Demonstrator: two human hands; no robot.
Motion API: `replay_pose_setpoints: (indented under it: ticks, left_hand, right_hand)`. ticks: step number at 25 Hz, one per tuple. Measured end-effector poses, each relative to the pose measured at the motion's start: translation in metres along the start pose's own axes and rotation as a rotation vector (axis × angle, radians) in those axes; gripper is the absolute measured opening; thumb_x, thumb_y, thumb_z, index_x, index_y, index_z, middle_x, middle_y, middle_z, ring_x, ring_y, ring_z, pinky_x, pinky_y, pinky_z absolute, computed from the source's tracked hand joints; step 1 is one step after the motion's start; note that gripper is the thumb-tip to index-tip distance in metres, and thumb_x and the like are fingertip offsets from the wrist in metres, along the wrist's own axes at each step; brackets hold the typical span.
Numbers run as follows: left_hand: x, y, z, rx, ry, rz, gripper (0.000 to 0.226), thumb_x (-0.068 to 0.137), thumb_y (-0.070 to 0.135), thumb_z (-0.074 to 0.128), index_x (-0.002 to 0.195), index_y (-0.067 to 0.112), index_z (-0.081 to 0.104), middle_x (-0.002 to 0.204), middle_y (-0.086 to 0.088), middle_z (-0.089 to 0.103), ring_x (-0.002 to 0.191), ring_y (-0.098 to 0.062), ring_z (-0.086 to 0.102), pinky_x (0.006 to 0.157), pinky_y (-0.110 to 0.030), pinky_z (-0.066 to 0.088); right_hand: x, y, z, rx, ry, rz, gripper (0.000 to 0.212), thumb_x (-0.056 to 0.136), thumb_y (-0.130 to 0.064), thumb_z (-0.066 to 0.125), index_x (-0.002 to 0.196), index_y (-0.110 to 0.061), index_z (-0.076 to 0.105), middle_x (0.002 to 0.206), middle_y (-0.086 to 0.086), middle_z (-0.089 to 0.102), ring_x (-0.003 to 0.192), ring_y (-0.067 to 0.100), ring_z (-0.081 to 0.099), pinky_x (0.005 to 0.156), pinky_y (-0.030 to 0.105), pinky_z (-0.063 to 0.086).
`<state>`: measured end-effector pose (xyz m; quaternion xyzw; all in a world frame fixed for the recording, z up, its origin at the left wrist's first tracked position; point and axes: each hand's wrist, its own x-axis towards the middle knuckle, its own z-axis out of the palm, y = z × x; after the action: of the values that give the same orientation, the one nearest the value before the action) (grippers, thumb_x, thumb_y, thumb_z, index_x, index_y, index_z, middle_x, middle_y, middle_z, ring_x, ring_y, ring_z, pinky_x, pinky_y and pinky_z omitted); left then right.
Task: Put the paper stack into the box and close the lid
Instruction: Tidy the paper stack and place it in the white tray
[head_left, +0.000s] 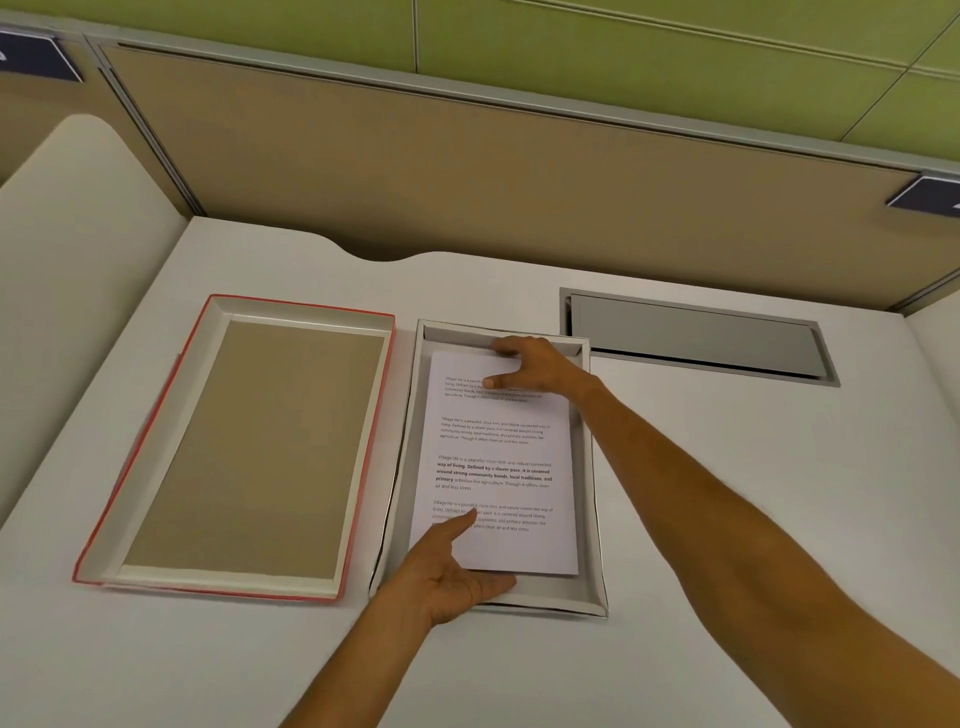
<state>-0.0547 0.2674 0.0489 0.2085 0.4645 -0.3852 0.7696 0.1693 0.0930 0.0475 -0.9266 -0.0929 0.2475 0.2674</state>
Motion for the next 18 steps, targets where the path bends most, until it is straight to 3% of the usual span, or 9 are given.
replay_pose_setpoints:
  ticks: [4,11,18]
  left_hand:
    - [0.004,0.000,-0.002,-0.041,0.000,-0.006,0.044,0.074,0.012,0.078,0.114,0.006,0.061,0.115,-0.026,0.066,0.111,-0.048,0.060,0.081,-0.071,0.051]
    - [0.011,0.004,-0.005,-0.058,0.021,-0.041,0.047,0.080,0.019,0.079,0.121,0.007,0.058,0.123,-0.028,0.063,0.114,-0.052,0.058,0.094,-0.069,0.046]
    - [0.007,0.005,-0.005,-0.058,0.005,-0.032,0.049,0.079,0.016,0.079,0.123,0.008,0.058,0.124,-0.029,0.063,0.114,-0.053,0.058,0.094,-0.070,0.046]
  right_hand:
    - [0.007,0.004,0.005,0.043,0.009,-0.019,0.070,0.075,-0.041,0.080,0.134,-0.013,0.056,0.135,0.006,0.060,0.123,0.024,0.056,0.107,0.035,0.044]
    - [0.010,0.011,0.011,0.089,0.038,-0.015,0.074,0.070,-0.038,0.085,0.134,-0.014,0.057,0.136,0.004,0.060,0.124,0.021,0.055,0.101,0.023,0.038]
    - [0.009,0.009,0.012,0.086,0.048,-0.019,0.074,0.071,-0.038,0.084,0.135,-0.012,0.056,0.137,0.005,0.058,0.125,0.022,0.054,0.106,0.030,0.041]
